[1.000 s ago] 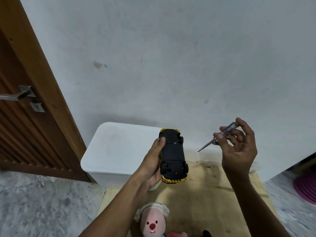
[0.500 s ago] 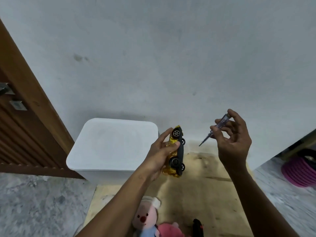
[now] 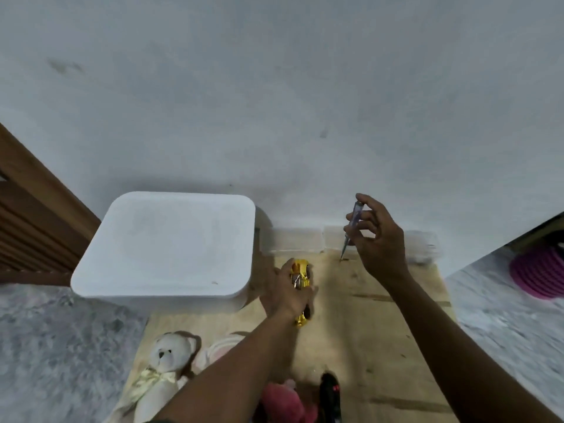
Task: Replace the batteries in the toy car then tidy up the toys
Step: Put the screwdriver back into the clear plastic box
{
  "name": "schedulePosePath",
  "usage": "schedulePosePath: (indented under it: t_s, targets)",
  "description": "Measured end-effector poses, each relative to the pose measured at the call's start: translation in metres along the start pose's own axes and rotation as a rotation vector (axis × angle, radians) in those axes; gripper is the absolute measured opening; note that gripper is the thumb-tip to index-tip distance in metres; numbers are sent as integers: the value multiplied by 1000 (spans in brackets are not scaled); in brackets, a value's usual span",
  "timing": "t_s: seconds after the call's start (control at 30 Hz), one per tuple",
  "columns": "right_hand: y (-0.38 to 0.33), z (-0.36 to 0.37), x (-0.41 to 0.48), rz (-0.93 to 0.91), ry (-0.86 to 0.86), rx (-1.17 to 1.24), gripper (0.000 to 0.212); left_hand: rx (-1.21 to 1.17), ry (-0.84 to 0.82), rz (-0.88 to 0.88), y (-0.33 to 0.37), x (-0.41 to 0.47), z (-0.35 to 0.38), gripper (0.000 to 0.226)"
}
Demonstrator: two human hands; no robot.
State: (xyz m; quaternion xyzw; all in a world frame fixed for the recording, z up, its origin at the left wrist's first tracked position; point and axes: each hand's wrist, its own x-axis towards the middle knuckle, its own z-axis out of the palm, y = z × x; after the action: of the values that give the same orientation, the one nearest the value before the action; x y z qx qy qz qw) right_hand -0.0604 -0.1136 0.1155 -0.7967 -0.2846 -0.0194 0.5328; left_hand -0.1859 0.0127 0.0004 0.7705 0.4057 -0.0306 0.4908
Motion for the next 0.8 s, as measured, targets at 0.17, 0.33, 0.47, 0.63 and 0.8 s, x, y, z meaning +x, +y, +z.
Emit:
schedulePosePath:
  t_s: [0.17, 0.33, 0.47, 0.63, 0.8]
  targets:
    - [42, 10, 4, 57, -131, -19, 54, 352, 29, -74, -16, -1, 19, 86]
    - [74, 24, 8, 89, -232, -23, 53, 475, 27, -54, -28, 3, 33, 88]
    - [95, 35, 15, 96, -320, -77, 65, 511, 25, -49, -25, 4, 35, 90]
    - [112, 57, 31, 236, -389, -92, 44, 481, 99, 60, 9, 18, 21, 76]
    - [114, 83, 50, 204, -630, -499, 41, 672, 141, 196, 40, 70, -2, 65]
